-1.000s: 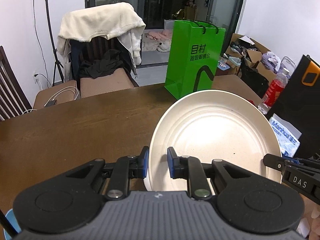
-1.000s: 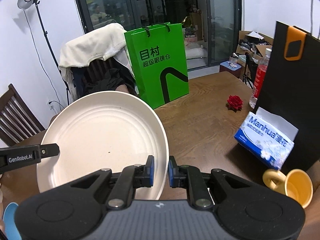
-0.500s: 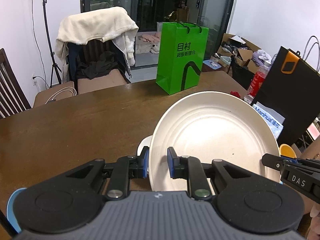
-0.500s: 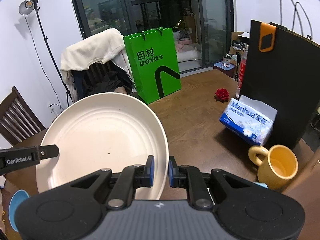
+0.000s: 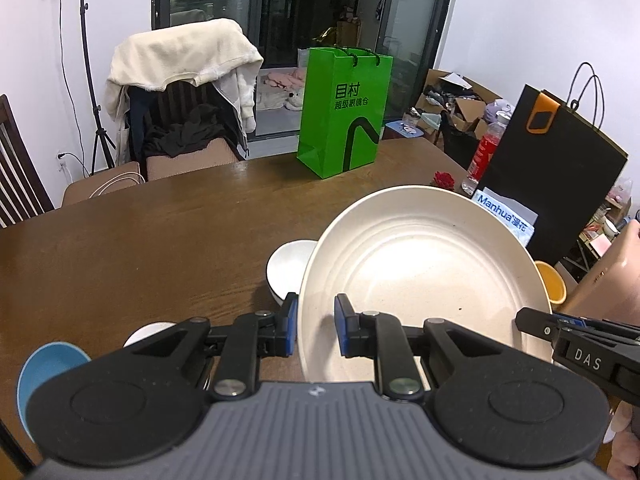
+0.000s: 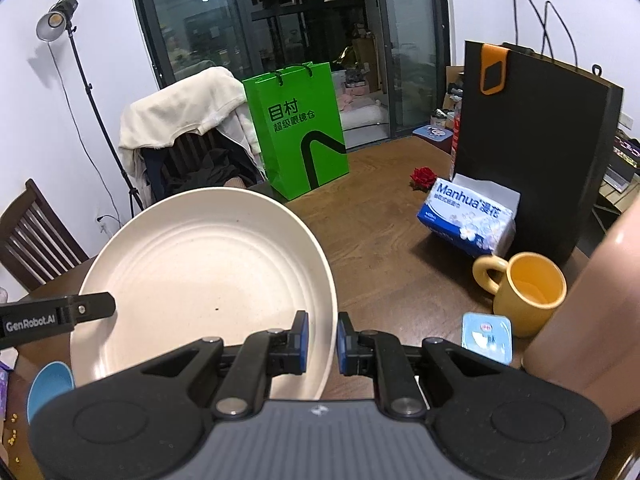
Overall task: Organize plates and bowls
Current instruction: 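Carry the held cream plate over the stacked cream plates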
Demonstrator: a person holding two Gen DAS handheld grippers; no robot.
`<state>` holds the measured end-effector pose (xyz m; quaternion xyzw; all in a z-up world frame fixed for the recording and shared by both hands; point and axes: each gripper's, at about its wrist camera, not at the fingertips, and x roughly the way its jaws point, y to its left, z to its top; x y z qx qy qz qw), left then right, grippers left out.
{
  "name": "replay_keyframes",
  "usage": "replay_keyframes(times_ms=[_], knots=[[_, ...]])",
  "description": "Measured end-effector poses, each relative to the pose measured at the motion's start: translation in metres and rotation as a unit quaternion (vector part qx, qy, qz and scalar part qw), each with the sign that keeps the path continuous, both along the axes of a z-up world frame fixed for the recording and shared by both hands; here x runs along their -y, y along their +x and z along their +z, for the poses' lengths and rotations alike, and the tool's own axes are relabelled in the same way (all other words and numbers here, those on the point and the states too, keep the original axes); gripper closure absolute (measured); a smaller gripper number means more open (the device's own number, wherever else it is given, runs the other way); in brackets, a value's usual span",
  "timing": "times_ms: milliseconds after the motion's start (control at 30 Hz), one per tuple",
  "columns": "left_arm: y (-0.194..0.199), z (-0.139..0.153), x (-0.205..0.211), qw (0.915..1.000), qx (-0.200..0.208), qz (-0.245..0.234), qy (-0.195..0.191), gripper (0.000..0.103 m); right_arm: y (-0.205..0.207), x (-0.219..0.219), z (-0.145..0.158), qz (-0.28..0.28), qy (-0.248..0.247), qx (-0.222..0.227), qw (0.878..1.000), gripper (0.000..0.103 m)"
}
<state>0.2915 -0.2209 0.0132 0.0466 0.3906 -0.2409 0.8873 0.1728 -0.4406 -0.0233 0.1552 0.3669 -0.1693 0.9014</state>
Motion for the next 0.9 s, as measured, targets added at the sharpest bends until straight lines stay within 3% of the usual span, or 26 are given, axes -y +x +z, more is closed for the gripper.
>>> replay_keyframes(times_ms=[900], knots=[[-0.060,-0.020,-0.040,0.9997,-0.015,-0.019,-0.005,0.084,-0.072,-0.047,-0.024,-0.028,0.003,-0.006,1.000,0.089]])
